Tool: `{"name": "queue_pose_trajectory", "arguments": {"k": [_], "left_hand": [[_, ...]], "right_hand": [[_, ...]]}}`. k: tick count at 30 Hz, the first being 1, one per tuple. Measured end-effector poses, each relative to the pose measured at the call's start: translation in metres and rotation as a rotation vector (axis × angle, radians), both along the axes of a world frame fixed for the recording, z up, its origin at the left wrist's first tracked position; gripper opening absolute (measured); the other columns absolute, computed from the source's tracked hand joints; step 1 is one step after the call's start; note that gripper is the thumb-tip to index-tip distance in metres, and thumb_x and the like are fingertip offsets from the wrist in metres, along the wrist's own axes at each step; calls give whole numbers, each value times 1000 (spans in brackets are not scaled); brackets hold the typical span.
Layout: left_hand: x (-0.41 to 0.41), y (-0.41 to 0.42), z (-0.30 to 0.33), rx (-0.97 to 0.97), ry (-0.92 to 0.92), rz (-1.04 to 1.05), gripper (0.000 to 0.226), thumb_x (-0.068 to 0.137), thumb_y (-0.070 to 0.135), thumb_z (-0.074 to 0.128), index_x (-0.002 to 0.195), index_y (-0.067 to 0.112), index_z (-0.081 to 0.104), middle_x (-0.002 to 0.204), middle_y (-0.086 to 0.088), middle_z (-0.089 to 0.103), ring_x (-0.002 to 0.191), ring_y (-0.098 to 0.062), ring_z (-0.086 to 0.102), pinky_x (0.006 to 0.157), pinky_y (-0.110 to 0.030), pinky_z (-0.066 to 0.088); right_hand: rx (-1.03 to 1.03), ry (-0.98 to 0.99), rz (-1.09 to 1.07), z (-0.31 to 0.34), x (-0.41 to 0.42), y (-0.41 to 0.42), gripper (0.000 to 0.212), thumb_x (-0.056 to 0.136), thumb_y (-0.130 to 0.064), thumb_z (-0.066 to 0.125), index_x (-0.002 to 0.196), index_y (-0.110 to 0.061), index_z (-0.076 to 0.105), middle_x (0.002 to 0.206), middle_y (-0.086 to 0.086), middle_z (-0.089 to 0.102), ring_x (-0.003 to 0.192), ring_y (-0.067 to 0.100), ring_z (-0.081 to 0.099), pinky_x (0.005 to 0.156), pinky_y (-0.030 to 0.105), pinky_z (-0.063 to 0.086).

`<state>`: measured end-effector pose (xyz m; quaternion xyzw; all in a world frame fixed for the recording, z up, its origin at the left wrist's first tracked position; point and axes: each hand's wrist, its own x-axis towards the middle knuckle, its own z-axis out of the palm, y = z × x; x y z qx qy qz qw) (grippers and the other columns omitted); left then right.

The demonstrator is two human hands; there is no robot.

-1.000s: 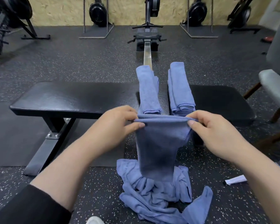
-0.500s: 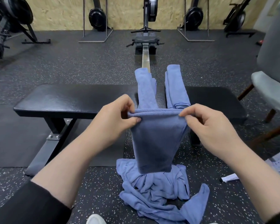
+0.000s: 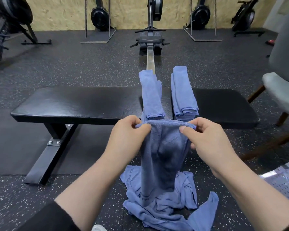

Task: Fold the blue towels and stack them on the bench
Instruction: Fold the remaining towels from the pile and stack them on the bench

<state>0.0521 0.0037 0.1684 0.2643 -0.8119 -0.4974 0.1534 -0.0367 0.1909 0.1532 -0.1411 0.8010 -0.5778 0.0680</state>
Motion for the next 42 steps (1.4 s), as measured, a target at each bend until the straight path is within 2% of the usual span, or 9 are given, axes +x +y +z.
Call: {"name": "queue_pose_trajectory", "arguments": {"k": [7,11,16,22,25,28,33,39,42], "left_hand": [[-14,28,0,-27,118,60,27,82,25,67,74,8,47,57,-2,47,57,-15,38,54,-30,38],[-19,42,-2,-15,180,15,24,85,25,72,71,15,55,59,9,55,56,-6,42,53,-17,38],[-25,41,-1,16,213,-24,18,92,20,58,89,29,73,91,12,70,86,-3,66,82,-27,53],[-26,40,-2,121,236,-230,48,81,15,40,110,30,76,109,15,71,110,-5,66,100,-35,52],[-27,28,1,81,255,-120,30,89,14,57,113,31,65,102,15,69,96,-1,65,85,-23,51],[-30,9,5,91,118,-185,53,86,25,76,133,32,52,119,20,63,107,6,60,89,-16,49],[-26,2,9,231,97,-258,12,90,19,73,102,19,76,99,-2,78,92,-6,68,86,-30,54],[-29,5,17,279,228,-203,5,89,16,74,94,15,76,95,-7,76,81,-5,63,77,-28,52],[-31,1,23,309,290,-186,9,89,18,73,97,14,75,98,-8,77,85,-8,65,83,-34,54]], "right_hand": [[-17,79,-15,1,0,-22,17,89,-23,73,76,-16,66,62,3,61,57,11,49,61,39,47],[-31,85,53,5,5,-29,12,91,-19,70,80,-24,73,62,-9,66,55,3,51,57,23,42],[-69,63,130,7,3,-33,21,96,-17,64,107,-31,74,100,-10,74,93,1,69,86,23,54],[-84,103,86,6,-9,-30,27,93,-5,67,108,-26,74,101,-9,75,87,-8,67,73,4,45],[-146,59,83,7,-16,-26,27,96,-4,62,99,-28,76,91,-17,77,82,-7,67,74,8,48],[-180,38,125,9,-17,-25,26,97,-6,63,103,-27,75,100,-13,78,97,2,70,89,22,53],[-239,9,158,10,-12,-25,21,96,-4,65,107,-20,73,104,-7,78,103,8,72,93,28,53],[-318,-123,253,10,-8,-27,24,96,-7,64,119,-14,68,86,-16,75,82,-4,67,73,13,50],[-226,-168,374,4,-2,-30,28,90,-6,72,117,-14,69,101,-8,79,94,3,73,77,15,53]]}}
